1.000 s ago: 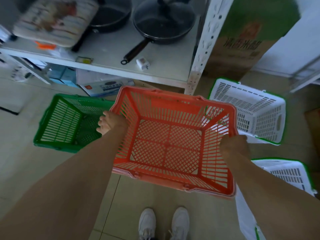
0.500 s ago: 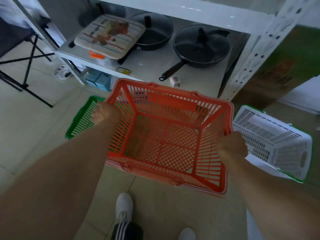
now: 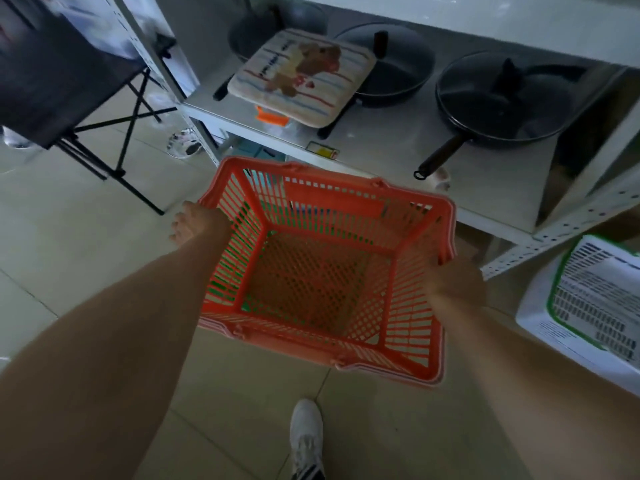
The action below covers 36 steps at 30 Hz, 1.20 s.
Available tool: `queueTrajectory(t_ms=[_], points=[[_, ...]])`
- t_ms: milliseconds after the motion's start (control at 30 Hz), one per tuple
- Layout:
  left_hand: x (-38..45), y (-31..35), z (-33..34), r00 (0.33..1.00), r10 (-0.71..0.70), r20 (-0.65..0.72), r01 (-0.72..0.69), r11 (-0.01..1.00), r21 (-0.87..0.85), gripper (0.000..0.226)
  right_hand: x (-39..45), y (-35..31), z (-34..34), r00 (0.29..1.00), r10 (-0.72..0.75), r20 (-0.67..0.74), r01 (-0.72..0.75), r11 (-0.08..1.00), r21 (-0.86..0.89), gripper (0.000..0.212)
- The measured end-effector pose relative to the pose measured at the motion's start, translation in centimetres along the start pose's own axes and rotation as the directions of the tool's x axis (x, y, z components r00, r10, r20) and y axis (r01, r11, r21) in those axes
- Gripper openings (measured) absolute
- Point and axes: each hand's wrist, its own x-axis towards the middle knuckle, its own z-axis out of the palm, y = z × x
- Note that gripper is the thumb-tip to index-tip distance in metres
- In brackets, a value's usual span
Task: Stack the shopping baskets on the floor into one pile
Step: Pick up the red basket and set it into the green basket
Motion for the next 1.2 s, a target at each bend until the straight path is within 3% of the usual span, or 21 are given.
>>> queueTrajectory(t_ms=[433, 567, 1200], points=[[12.6, 0.3, 1.7, 0.997, 0.058, 0.056, -0.060, 0.998, 0.032, 0.048, -0.9, -7.8, 9.3, 0.996, 0.061, 0.071, -0.060, 0.998, -0.014, 0.054], [14.3, -0.3, 4.2, 0.988, 0.110, 0.103, -0.113, 0.993, 0.018, 0.049, -0.2, -8.0, 11.3, 0.993, 0.095, 0.069, -0.092, 0.995, -0.048, 0.056], [18.5, -3.2, 17.8, 0.965, 0.081, 0.251, -0.112, 0.987, 0.112, 0.051, 2.6, -5.4, 22.8, 0.934, 0.276, 0.225, -0.242, 0.955, -0.170, 0.042]])
